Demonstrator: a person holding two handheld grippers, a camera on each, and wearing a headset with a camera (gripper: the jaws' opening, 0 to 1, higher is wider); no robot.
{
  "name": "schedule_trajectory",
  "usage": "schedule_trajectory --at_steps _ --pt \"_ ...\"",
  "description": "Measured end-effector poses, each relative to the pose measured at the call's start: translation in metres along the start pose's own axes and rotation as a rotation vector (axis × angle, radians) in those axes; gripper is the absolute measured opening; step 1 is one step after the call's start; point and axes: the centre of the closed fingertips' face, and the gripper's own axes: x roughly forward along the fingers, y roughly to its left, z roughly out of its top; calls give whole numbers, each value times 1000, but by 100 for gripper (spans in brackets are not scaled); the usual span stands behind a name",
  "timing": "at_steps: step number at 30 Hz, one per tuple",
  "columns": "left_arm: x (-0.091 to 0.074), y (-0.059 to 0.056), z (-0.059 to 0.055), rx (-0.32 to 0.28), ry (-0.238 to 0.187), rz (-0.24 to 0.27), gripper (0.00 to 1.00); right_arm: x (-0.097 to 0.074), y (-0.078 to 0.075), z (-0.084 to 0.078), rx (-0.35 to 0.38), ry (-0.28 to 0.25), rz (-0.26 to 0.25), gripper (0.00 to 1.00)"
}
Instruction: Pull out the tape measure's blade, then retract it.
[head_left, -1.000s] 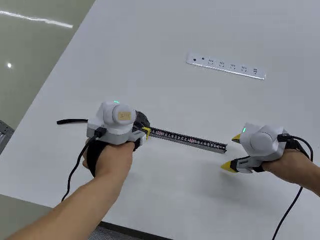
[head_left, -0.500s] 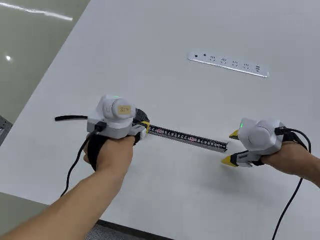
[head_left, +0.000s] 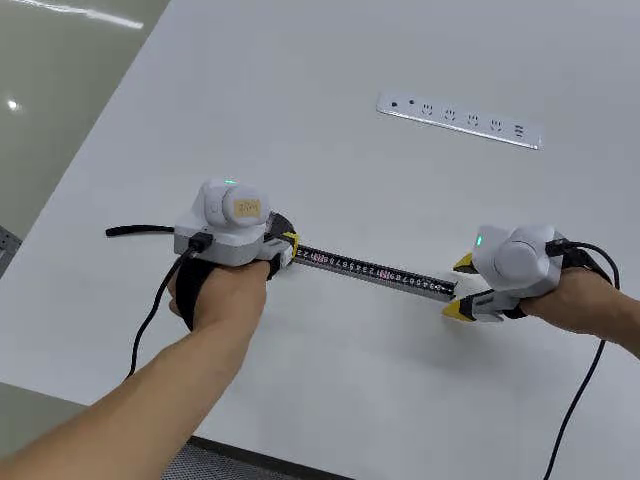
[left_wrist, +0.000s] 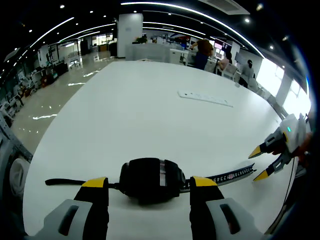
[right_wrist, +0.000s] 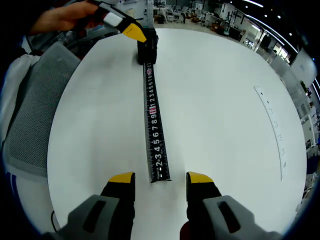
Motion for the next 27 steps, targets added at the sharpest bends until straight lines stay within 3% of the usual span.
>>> schedule_trajectory --at_steps 27 --pt "20 -2 -3 0 23 -10 61 6 -1 -2 -40 16 51 31"
